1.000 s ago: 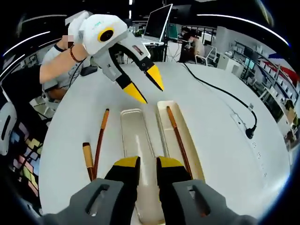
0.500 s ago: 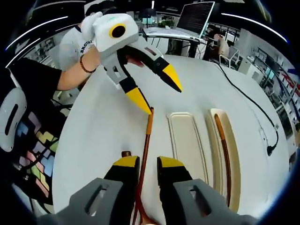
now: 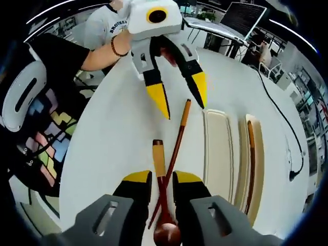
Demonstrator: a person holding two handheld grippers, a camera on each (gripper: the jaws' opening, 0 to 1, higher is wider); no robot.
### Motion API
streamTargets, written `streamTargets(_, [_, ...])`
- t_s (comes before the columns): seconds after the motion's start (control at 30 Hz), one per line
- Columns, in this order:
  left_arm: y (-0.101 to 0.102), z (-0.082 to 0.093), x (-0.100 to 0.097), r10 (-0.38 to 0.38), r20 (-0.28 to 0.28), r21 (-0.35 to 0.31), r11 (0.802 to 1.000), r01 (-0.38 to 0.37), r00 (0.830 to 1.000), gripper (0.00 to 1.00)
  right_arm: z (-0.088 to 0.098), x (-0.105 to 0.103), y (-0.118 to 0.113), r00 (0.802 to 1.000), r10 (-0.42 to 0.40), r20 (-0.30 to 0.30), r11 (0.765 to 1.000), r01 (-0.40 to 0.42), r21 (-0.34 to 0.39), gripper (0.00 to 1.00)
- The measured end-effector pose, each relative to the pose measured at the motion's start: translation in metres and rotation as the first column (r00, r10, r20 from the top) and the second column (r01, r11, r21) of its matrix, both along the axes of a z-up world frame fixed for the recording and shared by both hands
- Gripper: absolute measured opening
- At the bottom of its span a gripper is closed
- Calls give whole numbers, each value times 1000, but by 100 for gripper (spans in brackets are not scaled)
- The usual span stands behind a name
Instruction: Arrange the utensils inside the cutlery case until each visible utensil rests in its matching compartment.
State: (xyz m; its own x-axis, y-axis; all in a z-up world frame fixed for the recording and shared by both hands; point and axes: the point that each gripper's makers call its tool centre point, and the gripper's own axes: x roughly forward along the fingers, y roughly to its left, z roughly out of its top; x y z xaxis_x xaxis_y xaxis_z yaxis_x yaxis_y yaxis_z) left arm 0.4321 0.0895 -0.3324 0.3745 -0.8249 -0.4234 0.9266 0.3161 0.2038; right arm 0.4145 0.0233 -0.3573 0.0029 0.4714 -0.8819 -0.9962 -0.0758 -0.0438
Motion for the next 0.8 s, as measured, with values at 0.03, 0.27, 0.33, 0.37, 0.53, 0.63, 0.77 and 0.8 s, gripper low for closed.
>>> streamTargets(0.03, [-6, -1, -6, -22, -6, 1, 1000, 22, 1000, 31, 0, 1, -4, 1000, -8, -2, 1000, 8, -6, 16])
streamTargets(0.27, [-37, -23, -25, -83, -84, 60, 994, 89, 993, 26, -3, 5, -44, 999, -44, 2, 998, 44, -52, 16])
streamTargets(0.33, [-42, -29, -30, -97, -102, 85, 991, 106, 990, 25, -5, 5, -56, 999, -38, 9, 996, 38, -77, 16])
streamTargets(0.37, [-42, -30, -30, -98, -102, 88, 990, 107, 990, 25, -5, 5, -60, 999, -36, 11, 996, 36, -81, 16])
streamTargets(0.53, [-47, -35, -33, -96, -138, 89, 990, 109, 986, 24, -5, 3, -79, 999, -54, -1, 994, 53, -90, 17])
streamTargets(0.63, [-47, -36, -33, -90, -145, 96, 990, 105, 985, 23, -5, 6, -88, 999, -50, 13, 993, 51, -104, 18])
streamTargets(0.77, [-48, -36, -34, -96, -138, 115, 987, 112, 986, 21, -6, 10, -98, 998, -68, 14, 990, 69, -121, 18])
streamTargets(0.8, [-48, -36, -34, -96, -141, 118, 986, 113, 985, 21, -6, 10, -98, 997, -71, 14, 990, 73, -122, 18])
